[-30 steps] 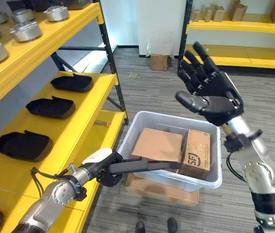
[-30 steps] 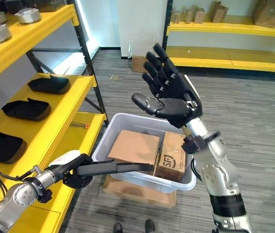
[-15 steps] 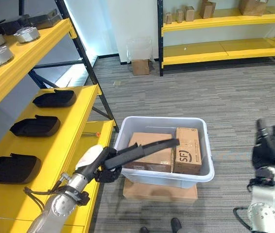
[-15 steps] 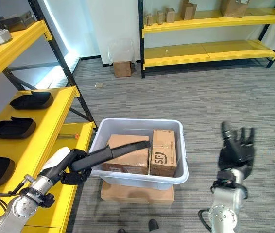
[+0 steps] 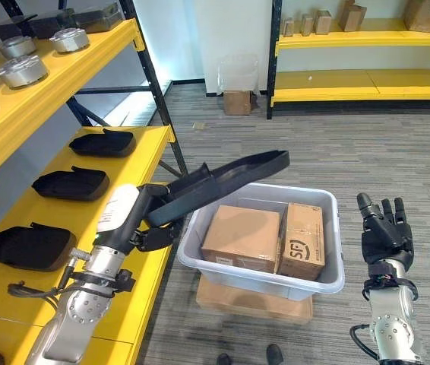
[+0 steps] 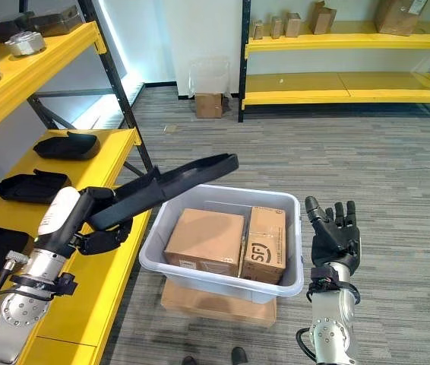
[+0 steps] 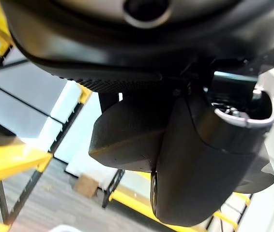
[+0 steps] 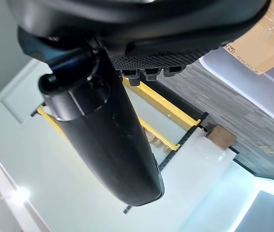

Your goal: Move parts from the plastic box to the shelf.

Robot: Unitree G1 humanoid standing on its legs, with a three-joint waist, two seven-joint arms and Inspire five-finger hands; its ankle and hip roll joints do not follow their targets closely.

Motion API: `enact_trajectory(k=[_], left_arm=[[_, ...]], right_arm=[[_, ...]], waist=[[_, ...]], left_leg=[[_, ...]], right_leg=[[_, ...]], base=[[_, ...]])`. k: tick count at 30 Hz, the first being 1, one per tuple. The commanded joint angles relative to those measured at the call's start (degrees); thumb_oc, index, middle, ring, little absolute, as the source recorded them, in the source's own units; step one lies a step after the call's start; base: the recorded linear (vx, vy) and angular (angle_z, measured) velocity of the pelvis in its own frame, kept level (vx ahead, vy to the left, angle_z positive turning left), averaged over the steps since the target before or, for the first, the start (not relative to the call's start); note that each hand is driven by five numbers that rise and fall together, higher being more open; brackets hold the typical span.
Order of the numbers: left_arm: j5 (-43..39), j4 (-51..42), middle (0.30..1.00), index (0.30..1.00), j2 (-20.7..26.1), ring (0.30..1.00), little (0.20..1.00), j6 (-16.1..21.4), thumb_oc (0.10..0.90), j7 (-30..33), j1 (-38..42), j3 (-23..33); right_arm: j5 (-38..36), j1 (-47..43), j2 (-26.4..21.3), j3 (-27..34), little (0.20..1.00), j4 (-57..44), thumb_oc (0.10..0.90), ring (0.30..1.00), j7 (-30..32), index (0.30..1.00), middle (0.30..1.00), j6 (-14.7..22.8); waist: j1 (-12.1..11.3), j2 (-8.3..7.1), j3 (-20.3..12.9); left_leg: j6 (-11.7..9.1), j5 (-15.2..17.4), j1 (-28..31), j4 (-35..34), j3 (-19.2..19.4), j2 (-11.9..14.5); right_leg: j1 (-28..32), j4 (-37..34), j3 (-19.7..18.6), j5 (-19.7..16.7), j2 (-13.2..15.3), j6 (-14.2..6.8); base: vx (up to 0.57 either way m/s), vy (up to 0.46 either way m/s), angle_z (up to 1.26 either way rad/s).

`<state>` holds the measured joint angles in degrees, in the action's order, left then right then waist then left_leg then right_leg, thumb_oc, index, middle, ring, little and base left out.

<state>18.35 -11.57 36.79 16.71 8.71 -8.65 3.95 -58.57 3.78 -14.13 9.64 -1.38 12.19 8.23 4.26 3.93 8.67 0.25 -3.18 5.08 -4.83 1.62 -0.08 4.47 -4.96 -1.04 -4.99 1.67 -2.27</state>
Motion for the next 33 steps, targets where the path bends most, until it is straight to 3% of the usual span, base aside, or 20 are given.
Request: enact_trajectory(k=[1,13,17,20,28,33], left_arm=[[-3.32,-5.44,0.3,0.3,1.54,0.3,0.3,2.86,0.4,8.42,6.1,7.89],[-3.32,-5.21,0.3,0.3,0.08,0.3,0.3,-1.28,0.4,13.27,0.73,11.87],[-5.21,-4.19,0.3,0.3,-1.18,0.3,0.3,-0.18,0.4,14.36,-0.84,12.72],[-7.7,-3.82,0.3,0.3,-2.74,0.3,0.3,-1.45,0.4,13.49,-1.35,12.56],[-5.39,-2.95,0.3,0.3,-3.83,0.3,0.3,-2.27,0.4,20.5,-3.88,15.19],[-5.0,-2.97,0.3,0.3,-3.92,0.3,0.3,-1.72,0.4,23.18,-6.39,17.9]], right_arm=[[4.69,-7.71,-2.59,-1.48,1.0,-3.03,0.9,1.0,-3.46,1.0,1.0,1.93],[4.41,-9.49,-3.28,-3.27,1.0,-2.03,0.9,1.0,-5.66,1.0,1.0,0.38],[4.54,-9.46,-2.62,-4.51,1.0,-1.13,0.9,1.0,-6.14,1.0,1.0,1.22],[4.47,-9.79,-2.3,-5.41,1.0,-0.81,0.9,1.0,-6.24,1.0,1.0,1.1],[5.87,-10.35,-2.46,-7.57,1.0,0.48,0.9,1.0,-7.89,1.0,1.0,1.69],[6.31,-10.0,-3.08,-8.41,1.0,0.88,0.9,1.0,-9.05,1.0,1.0,1.66]], waist=[[-0.79,-1.81,-3.52],[-4.59,-2.13,-3.02],[-5.92,-2.33,-3.01],[-6.89,-2.5,-2.99],[-10.01,-2.85,-1.91],[-12.03,-2.28,-0.49]], left_leg=[[-0.53,4.86,1.3,-0.17,-0.15,1.83],[-1.21,3.76,0.35,-0.15,-3.71,2.18],[-1.51,3.2,-0.22,-0.17,-5.26,2.25],[-1.67,2.86,-0.6,-0.16,-6.39,2.24],[-2.54,1.86,-1.86,0.91,-9.07,2.01],[-3.89,0.78,-3.43,2.07,-10.5,2.56]], right_leg=[[1.08,-0.04,1.48,2.04,3.01,-3.56],[1.82,-0.04,4.55,2.98,3.06,-2.73],[2.0,-0.04,5.96,3.2,3.24,-2.59],[2.13,-0.04,6.9,3.41,3.3,-2.38],[2.59,0.02,9.8,4.05,3.18,-1.46],[2.84,0.19,12.13,4.64,3.22,-0.88]], base=[[0.0,-0.038,0.09],[-0.01,-0.059,0.08],[-0.01,-0.051,0.18],[-0.01,-0.062,0.18],[0.0,-0.082,0.19],[-0.03,-0.085,0.22]])
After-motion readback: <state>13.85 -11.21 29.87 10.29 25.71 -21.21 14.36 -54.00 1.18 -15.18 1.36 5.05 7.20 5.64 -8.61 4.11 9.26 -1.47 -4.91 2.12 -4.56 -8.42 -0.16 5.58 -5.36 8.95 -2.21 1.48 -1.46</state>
